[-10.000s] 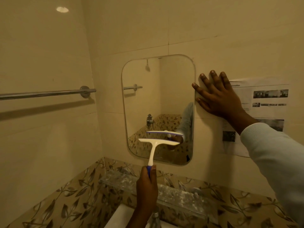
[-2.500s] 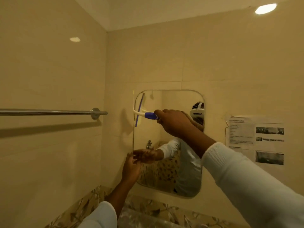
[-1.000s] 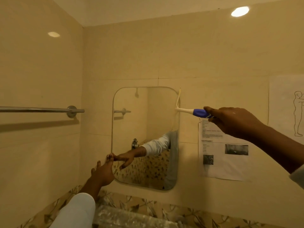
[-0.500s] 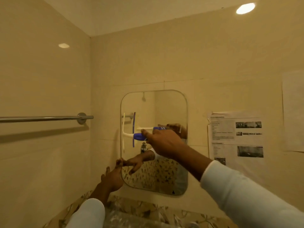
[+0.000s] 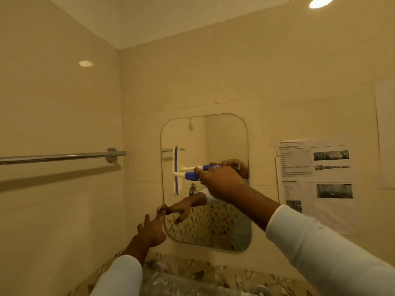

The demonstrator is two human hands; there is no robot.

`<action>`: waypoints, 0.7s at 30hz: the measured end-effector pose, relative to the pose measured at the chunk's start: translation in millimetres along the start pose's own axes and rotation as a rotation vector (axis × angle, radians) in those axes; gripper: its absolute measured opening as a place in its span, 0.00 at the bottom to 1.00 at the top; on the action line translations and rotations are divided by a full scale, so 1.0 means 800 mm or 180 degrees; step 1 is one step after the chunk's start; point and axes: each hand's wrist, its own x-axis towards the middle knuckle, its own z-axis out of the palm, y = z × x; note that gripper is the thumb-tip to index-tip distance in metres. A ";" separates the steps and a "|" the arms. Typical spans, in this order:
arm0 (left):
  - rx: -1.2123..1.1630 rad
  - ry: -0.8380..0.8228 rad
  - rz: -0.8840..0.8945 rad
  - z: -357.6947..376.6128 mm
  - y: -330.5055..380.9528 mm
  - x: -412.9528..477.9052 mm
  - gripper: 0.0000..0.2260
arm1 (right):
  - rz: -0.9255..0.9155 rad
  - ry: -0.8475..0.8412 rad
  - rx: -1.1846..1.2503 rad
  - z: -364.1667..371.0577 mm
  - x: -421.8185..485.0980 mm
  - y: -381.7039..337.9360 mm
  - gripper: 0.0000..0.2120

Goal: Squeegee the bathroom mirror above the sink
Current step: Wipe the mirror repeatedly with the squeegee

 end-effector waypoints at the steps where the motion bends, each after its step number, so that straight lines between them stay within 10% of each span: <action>1: 0.0071 -0.0002 -0.0007 -0.002 -0.001 -0.001 0.43 | 0.0015 0.0019 0.0000 0.000 -0.008 0.008 0.32; 21: 0.0386 -0.0004 0.0069 -0.002 0.001 -0.013 0.44 | 0.0258 0.0037 -0.0618 -0.029 -0.188 0.162 0.33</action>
